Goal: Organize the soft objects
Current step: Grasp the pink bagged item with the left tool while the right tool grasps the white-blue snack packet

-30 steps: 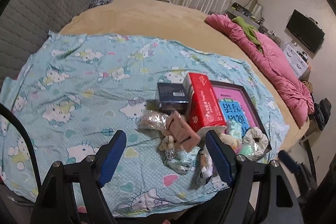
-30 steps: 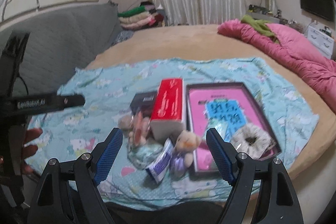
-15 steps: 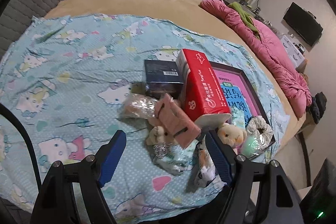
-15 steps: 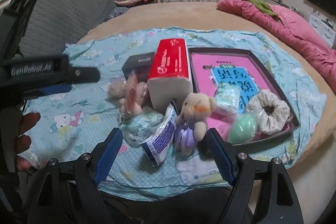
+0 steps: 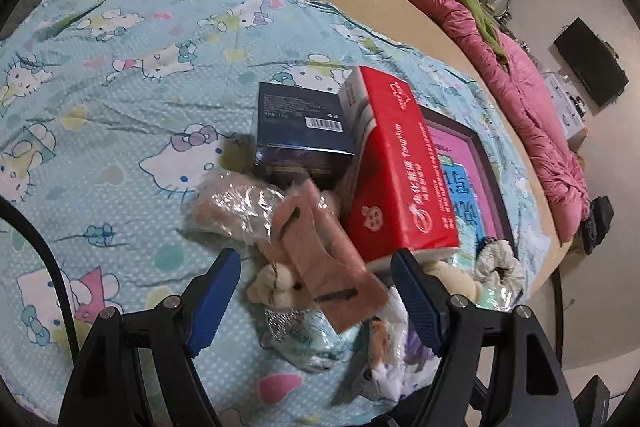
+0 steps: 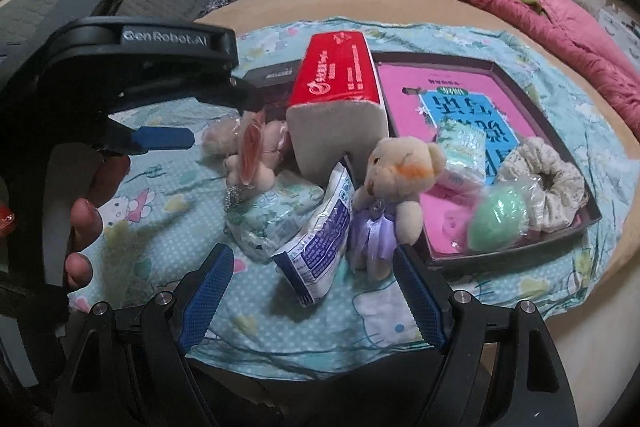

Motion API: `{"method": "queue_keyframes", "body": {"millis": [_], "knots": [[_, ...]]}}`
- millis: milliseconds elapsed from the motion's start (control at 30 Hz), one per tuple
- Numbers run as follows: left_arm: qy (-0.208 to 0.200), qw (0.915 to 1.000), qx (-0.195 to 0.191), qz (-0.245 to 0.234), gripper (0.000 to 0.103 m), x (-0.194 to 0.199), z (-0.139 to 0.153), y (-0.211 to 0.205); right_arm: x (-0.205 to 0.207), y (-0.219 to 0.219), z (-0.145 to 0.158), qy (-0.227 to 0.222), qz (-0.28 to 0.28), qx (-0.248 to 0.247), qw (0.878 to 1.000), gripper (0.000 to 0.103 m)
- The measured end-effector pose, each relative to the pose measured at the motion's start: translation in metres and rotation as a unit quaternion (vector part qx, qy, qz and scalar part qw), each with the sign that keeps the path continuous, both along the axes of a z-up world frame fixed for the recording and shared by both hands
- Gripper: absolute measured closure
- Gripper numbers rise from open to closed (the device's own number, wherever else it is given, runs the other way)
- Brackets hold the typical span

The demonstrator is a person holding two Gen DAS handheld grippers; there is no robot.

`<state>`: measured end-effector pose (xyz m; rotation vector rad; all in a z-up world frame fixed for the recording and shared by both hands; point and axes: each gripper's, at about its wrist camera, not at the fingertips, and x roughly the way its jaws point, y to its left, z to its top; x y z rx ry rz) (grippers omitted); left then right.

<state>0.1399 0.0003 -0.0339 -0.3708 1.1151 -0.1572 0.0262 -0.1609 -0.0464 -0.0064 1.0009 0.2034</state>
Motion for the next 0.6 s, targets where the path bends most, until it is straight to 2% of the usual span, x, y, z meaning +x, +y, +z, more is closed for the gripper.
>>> {"method": "queue_keyframes", "body": {"millis": [300, 367, 467, 500, 533, 600], "knots": [[0.005, 0.9996, 0.004, -0.026, 0.028, 0.006, -0.012, -0.004, 0.013, 0.006, -0.017, 0.016, -0.001, 0.001, 1.000, 0.020], [0.005, 0.9996, 0.006, -0.027, 0.029, 0.006, -0.013, -0.004, 0.016, 0.006, -0.020, 0.018, -0.002, 0.001, 1.000, 0.024], [0.009, 0.9996, 0.012, -0.025, 0.029, 0.006, -0.013, -0.004, 0.022, 0.008, -0.029, 0.031, -0.003, 0.000, 1.000, 0.041], [0.010, 0.9996, 0.014, -0.024, 0.029, 0.006, -0.013, -0.003, 0.024, 0.009, -0.033, 0.038, -0.002, -0.002, 0.999, 0.051], [0.009, 0.9995, 0.016, -0.025, 0.029, 0.007, -0.013, -0.003, 0.026, 0.009, -0.036, 0.044, -0.001, -0.004, 0.999, 0.055], [0.012, 0.9995, 0.016, -0.026, 0.029, 0.009, -0.016, -0.002, 0.028, 0.010, -0.041, 0.050, 0.000, 0.000, 0.999, 0.055]]}}
